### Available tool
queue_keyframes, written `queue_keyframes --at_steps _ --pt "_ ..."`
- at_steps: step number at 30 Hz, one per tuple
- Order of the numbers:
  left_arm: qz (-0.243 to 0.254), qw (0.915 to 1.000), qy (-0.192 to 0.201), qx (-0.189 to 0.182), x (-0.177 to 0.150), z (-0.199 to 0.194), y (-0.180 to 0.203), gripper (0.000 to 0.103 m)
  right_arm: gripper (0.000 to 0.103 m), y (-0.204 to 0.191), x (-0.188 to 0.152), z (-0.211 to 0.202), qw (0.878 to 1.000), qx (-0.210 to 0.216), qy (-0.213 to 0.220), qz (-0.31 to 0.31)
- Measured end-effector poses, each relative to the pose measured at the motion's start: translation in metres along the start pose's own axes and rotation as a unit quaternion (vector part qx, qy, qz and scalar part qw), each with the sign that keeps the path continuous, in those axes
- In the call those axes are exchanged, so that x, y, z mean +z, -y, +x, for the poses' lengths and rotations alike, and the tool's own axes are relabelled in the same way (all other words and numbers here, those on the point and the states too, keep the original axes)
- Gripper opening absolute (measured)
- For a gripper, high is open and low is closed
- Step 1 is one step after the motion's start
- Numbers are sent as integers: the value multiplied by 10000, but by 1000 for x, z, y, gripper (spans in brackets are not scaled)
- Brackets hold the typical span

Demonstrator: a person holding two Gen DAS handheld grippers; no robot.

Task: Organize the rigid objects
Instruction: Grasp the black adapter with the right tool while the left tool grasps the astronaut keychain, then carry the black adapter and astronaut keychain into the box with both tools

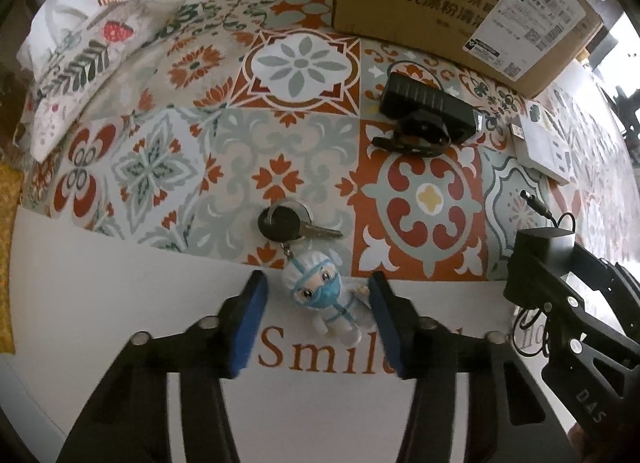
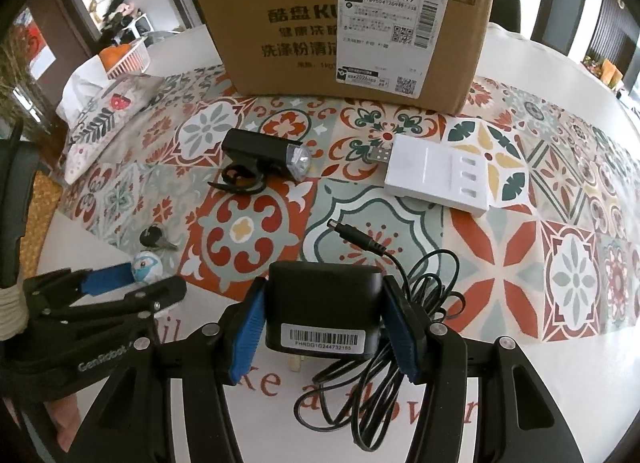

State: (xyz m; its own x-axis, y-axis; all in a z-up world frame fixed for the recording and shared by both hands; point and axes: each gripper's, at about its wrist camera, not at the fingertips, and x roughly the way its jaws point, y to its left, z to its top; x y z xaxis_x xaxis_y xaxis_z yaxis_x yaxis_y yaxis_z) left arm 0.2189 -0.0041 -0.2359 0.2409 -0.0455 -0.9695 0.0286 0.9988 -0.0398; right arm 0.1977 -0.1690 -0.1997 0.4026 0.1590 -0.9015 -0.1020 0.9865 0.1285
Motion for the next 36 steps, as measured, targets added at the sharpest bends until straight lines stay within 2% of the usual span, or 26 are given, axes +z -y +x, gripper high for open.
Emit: queue_keyframes --at_steps 1,11,24,36 --pt "28 10000 20 10 0 0 1 40 56 0 0 0 10000 -6 -1 -1" --pt "117 9990 311 -298 -6 -23 -7 40 56 -9 -3 -11 10000 -9 29 9" --pt "377 9935 921 -548 0 -80 -1 40 55 -12 1 -58 9987 -103 456 188" --pt "623 9835 1527 -738 11 -132 7 40 55 -12 12 -107 9945 -238 969 303"
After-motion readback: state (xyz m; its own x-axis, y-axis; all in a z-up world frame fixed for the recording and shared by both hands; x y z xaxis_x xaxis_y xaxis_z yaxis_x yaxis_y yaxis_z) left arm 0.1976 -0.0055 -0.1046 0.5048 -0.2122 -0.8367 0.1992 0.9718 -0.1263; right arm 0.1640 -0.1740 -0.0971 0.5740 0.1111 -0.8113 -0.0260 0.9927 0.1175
